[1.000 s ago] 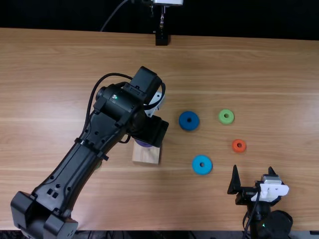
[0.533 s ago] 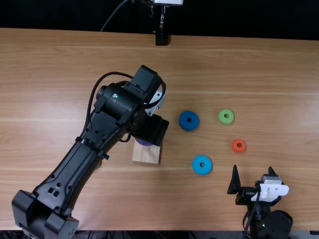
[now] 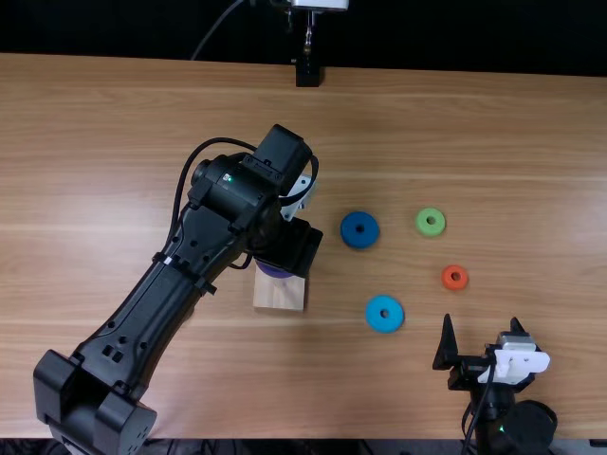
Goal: Build the Hanoi tower: stack the rings onto the peg from bottom to top in this color order: purple, dark blue, light blue, dark green, light green, yellow, orange.
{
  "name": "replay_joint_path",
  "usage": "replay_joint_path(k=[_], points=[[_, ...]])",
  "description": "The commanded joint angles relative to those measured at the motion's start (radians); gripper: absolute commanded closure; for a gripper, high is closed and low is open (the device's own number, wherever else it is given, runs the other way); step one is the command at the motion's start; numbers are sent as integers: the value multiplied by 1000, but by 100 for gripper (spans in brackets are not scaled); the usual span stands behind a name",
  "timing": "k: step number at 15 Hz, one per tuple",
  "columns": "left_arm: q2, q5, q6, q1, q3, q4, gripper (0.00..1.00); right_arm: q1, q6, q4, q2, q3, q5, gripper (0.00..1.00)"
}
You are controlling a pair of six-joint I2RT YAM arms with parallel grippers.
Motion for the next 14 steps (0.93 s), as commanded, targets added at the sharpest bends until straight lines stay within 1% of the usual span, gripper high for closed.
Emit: replay_joint_path(k=[1, 7, 9, 10, 11, 12, 13, 14], points=[[20, -3, -9, 2, 34, -3, 0, -11, 4, -72, -13, -70, 7, 0], [17, -3, -7, 15, 34, -12, 0, -11, 4, -72, -13, -70, 7, 0], [8, -7, -3, 33, 37, -1, 0, -11, 4, -72, -13, -70, 7, 0], [5, -20, 0, 48, 42, 4, 0, -11, 4, -72, -13, -70, 7, 0], [0, -38, 0, 64, 42, 36, 0, -11, 4, -72, -13, -70, 7, 0], [-32, -66, -2, 87, 39, 84, 0, -11, 4, -74, -13, -70, 7, 0], [-69, -79, -2, 119, 34, 106, 0, -11, 4, -72, -13, -70, 7, 0], [-92, -79, -2, 159, 31, 111, 0, -11, 4, -74, -13, -68, 7, 0]])
